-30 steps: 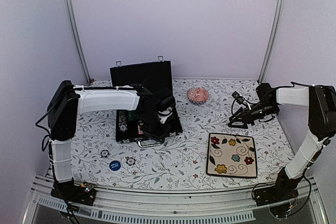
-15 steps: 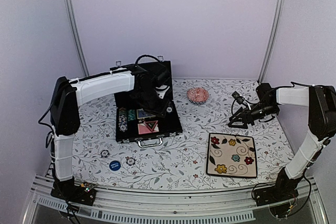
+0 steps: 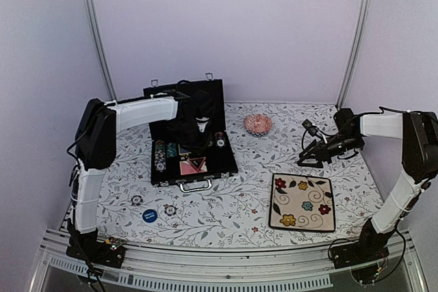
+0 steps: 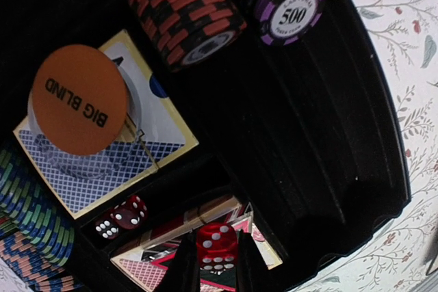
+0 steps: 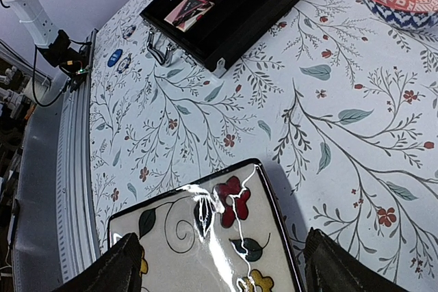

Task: Pack up texas hold em set

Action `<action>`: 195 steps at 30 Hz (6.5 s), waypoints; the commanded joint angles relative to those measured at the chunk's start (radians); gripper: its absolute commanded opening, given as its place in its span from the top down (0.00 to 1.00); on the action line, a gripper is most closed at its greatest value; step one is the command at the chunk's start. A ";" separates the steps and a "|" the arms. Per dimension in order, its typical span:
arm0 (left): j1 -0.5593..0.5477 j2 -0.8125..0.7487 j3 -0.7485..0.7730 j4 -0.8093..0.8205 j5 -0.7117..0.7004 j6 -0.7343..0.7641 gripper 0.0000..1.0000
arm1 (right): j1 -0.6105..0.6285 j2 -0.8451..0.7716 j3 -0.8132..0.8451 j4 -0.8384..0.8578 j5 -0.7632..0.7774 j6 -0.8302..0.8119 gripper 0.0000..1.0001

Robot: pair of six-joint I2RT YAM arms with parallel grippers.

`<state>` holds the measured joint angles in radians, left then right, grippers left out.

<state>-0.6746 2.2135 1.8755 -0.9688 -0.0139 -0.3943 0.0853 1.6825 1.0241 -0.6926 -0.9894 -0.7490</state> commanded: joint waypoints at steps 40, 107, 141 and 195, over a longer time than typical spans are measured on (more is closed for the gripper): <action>0.063 0.015 -0.057 0.025 -0.020 0.007 0.75 | 0.007 0.007 0.020 -0.010 0.012 -0.012 0.17; -0.220 -0.452 -0.833 0.108 0.061 0.102 0.45 | 0.024 -0.002 0.021 -0.009 0.012 -0.012 0.16; -0.385 -0.216 -0.481 0.038 -0.012 0.114 0.45 | 0.030 -0.003 0.020 -0.010 0.018 -0.012 0.16; -0.080 -0.576 -1.063 0.114 0.104 -0.147 0.47 | 0.053 0.028 0.029 -0.015 0.037 -0.018 0.15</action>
<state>-0.7277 1.5917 0.8307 -0.9016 0.0616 -0.5297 0.1310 1.6993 1.0294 -0.6960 -0.9516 -0.7502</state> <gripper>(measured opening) 0.547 0.850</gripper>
